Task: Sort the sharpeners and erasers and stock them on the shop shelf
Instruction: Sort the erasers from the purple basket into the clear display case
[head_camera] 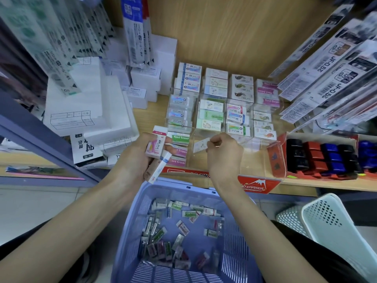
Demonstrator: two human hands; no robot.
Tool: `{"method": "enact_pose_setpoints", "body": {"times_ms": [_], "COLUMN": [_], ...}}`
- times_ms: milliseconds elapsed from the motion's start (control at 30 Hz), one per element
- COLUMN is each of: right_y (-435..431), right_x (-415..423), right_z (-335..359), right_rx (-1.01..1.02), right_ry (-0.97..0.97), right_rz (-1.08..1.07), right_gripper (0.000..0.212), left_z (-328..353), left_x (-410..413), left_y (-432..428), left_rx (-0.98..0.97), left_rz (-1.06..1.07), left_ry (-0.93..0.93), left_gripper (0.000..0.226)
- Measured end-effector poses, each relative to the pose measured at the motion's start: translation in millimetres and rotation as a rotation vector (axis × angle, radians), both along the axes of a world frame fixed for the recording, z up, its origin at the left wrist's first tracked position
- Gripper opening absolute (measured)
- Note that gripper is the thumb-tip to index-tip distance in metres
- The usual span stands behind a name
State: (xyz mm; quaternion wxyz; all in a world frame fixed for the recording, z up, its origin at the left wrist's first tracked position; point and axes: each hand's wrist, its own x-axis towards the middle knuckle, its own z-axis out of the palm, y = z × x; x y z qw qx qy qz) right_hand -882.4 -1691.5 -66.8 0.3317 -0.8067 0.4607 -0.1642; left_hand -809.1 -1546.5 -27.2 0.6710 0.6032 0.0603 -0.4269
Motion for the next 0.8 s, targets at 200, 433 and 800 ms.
{"method": "enact_pose_setpoints", "body": {"times_ms": [200, 433, 800], "right_y": [8, 17, 16], "right_x": [5, 0, -30], "right_z": [8, 28, 67], "right_rx": [0.029, -0.074, 0.706], "right_ry": [0.037, 0.509, -0.336], "right_rz": [-0.049, 0.312, 0.448], "right_gripper": [0.017, 0.022, 0.021], "left_z": [5, 10, 12], "left_x": [-5, -8, -22], "left_y": [-1, 3, 5], "left_rx": [0.003, -0.014, -0.129], "left_rz": [-0.025, -0.035, -0.357], "left_ry": [0.004, -0.017, -0.258], "left_gripper": [0.034, 0.033, 0.042]}}
